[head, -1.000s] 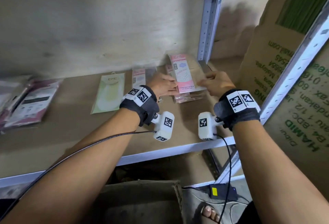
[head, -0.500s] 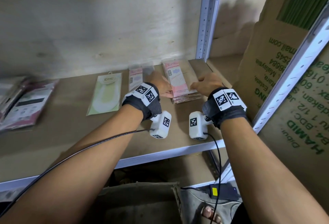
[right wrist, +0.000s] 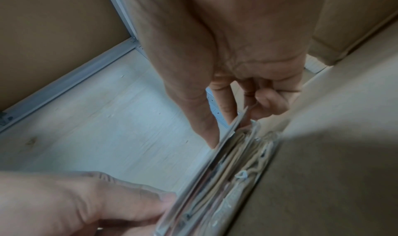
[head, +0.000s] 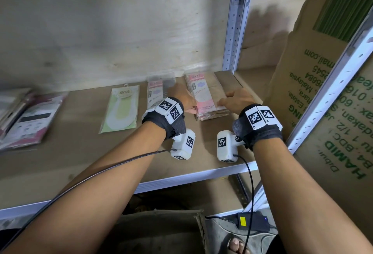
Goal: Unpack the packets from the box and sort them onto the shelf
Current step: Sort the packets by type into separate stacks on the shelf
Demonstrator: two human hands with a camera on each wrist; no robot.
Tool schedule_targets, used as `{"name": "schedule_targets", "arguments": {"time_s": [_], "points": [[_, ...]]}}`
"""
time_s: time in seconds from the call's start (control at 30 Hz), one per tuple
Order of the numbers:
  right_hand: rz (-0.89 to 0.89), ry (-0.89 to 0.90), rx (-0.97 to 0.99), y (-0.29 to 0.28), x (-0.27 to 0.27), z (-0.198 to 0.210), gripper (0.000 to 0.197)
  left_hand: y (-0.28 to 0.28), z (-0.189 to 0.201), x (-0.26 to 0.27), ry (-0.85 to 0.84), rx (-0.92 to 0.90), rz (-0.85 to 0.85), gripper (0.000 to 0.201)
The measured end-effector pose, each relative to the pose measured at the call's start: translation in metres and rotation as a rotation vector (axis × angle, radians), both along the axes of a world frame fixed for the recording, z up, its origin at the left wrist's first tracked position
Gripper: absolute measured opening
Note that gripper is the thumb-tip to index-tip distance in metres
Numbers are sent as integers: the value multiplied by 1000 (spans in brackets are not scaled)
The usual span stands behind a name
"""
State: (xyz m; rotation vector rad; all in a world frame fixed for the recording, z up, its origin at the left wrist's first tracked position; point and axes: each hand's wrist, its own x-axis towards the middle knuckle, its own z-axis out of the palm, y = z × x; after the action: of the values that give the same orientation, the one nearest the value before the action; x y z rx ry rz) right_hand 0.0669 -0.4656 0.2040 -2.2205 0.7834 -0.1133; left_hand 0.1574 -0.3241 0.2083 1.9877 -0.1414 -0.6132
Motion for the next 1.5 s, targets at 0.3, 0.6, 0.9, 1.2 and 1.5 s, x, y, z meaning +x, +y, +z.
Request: {"name": "schedule_targets", "arguments": {"time_s": [0.3,0.6,0.9,1.2,1.5], "points": [[-109,-48,-64,12,-1,15,61,22,23,1,-185,70,-6,29],[77,-457,99,89,4,39,13,167,53,2,-387,-108,107,27],[512,-305,396,241,25,29,15,341,33,9,-430,-277,469,13],[542,-64,535,377,108,23,17,449,19,30,-410,-235,619,8],[550,153,187,436,176,0,64,499,19,25,-403,-237,633,9]]}}
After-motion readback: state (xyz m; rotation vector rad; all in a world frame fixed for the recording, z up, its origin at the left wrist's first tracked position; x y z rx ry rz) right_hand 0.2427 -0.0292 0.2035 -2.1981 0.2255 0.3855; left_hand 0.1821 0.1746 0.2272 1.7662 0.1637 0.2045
